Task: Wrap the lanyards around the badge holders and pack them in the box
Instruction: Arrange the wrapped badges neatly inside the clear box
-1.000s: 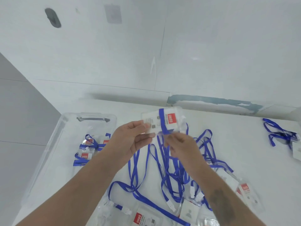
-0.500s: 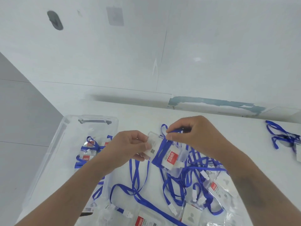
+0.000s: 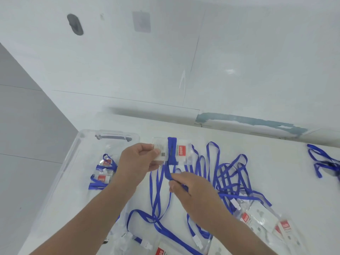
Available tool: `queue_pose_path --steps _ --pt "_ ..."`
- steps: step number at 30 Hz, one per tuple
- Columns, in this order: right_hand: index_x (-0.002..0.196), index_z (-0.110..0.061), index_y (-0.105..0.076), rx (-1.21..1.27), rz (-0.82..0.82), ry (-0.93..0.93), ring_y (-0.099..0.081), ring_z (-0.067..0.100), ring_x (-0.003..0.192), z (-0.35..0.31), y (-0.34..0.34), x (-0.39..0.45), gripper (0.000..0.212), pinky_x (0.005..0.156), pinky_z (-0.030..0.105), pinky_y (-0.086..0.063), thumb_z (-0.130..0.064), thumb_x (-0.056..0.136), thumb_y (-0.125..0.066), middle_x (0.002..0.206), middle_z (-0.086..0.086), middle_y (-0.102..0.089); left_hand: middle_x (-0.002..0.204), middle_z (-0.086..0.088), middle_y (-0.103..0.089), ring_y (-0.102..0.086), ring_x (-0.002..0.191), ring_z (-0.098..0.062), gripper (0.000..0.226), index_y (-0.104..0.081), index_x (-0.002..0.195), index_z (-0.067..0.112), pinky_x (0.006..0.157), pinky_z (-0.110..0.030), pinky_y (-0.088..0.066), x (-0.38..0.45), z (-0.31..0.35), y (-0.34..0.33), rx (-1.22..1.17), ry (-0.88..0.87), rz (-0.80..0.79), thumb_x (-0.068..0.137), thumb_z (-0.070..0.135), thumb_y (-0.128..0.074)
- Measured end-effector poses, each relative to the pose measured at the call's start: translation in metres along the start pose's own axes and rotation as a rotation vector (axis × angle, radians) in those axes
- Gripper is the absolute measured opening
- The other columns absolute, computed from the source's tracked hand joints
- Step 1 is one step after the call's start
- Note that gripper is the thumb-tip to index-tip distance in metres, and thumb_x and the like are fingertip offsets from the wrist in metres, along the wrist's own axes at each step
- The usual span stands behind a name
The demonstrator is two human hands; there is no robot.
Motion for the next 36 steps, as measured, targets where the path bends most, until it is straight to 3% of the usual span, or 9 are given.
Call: queue_pose_path --steps 3,6,9,14,16,19,21,28,36 --pt "0.112 -0.043 -0.064 -0.173 0.067 0.086 -0.057 -0.005 0.084 -0.015 0.035 0.002 0.023 0.080 0.015 -0.047 -0.048 0.096 -0.049 0.095 -0.025 -0.064 0.089 -0.006 -0.076 -0.075 0.075 -0.018 0.006 -0.066 0.095 0.013 0.075 -0.036 -0.062 -0.004 0.003 0.006 0.223 -0.080 -0.051 0.089 0.014 -0.069" --pt "0.091 -0.041 -0.071 -0.118 0.116 0.094 -0.055 -0.004 0.070 -0.019 0.075 0.012 0.008 0.063 0.009 -0.040 -0.046 0.087 -0.067 0.080 -0.028 -0.063 0.082 -0.003 -0.078 -0.075 0.075 -0.020 0.006 -0.067 0.093 0.012 0.076 -0.038 -0.062 -0.011 0.001 0.003 0.302 -0.058 -0.204 0.089 0.014 -0.070" --pt "0.079 -0.028 -0.076 0.196 0.001 0.067 -0.052 0.000 0.050 -0.019 0.088 0.024 0.005 0.051 0.006 -0.036 -0.027 0.079 -0.080 0.065 -0.017 -0.067 0.085 -0.007 -0.078 -0.075 0.079 -0.024 0.009 -0.068 0.096 0.010 0.079 -0.037 -0.061 -0.023 0.002 -0.006 0.292 0.019 -0.411 0.088 0.014 -0.070" --pt "0.069 -0.019 -0.076 0.894 -0.204 -0.073 -0.065 0.011 0.062 -0.003 0.061 0.040 0.007 0.062 0.020 -0.054 -0.013 0.071 -0.075 0.069 0.000 -0.071 0.100 -0.019 -0.074 -0.070 0.083 -0.027 0.028 -0.071 0.104 0.008 0.083 -0.038 -0.058 -0.039 0.006 -0.015 0.057 0.107 -0.696 0.080 0.022 -0.073" --pt "0.069 -0.017 -0.075 1.192 -0.226 -0.158 -0.064 0.014 0.057 0.004 0.037 0.043 0.006 0.057 0.025 -0.054 -0.019 0.071 -0.080 0.066 0.001 -0.068 0.097 -0.019 -0.074 -0.070 0.076 -0.024 0.024 -0.073 0.101 0.007 0.077 -0.034 -0.060 -0.040 0.006 -0.015 -0.104 0.141 -0.669 0.079 0.018 -0.075" --pt "0.088 -0.003 -0.066 1.448 -0.180 -0.217 -0.062 0.023 0.068 0.016 0.002 0.045 0.032 0.077 0.037 -0.050 -0.030 0.078 -0.078 0.080 0.012 -0.064 0.082 -0.013 -0.074 -0.070 0.061 -0.017 0.012 -0.078 0.081 0.011 0.060 -0.025 -0.061 -0.042 0.001 -0.017 -0.273 0.191 -0.547 0.072 0.014 -0.071" --pt "0.090 -0.006 -0.067 1.570 -0.133 -0.089 -0.064 0.020 0.072 0.009 -0.006 0.045 0.022 0.077 0.034 -0.052 -0.027 0.087 -0.068 0.081 0.009 -0.067 0.078 -0.012 -0.074 -0.069 0.059 -0.016 0.009 -0.079 0.071 0.014 0.058 -0.024 -0.060 -0.042 -0.004 -0.015 -0.346 0.221 -0.467 0.070 0.013 -0.069" --pt "0.081 -0.023 -0.080 1.327 -0.050 -0.140 -0.070 0.019 0.079 -0.018 0.002 0.043 0.046 0.064 0.032 -0.057 -0.053 0.090 -0.047 0.089 0.006 -0.074 0.085 -0.013 -0.076 -0.072 0.064 -0.017 0.018 -0.070 0.103 0.004 0.058 -0.026 -0.060 -0.037 -0.020 0.014 -0.466 0.257 -0.176 0.085 0.008 -0.067" --pt "0.096 -0.012 -0.071 0.693 -0.023 -0.107 -0.069 0.016 0.075 -0.038 -0.003 0.069 0.012 0.062 0.024 -0.054 -0.020 0.091 -0.064 0.084 0.006 -0.073 0.093 -0.012 -0.077 -0.075 0.077 -0.020 0.016 -0.069 0.104 0.007 0.070 -0.029 -0.062 -0.045 -0.032 0.041 -0.566 0.261 -0.089 0.089 0.011 -0.065"
Point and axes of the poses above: each hand's wrist, its own x-axis towards the middle knuckle, its own y-axis out of the back of the hand, z = x × y, the point moved 7 cm from there along x, towards the middle knuckle
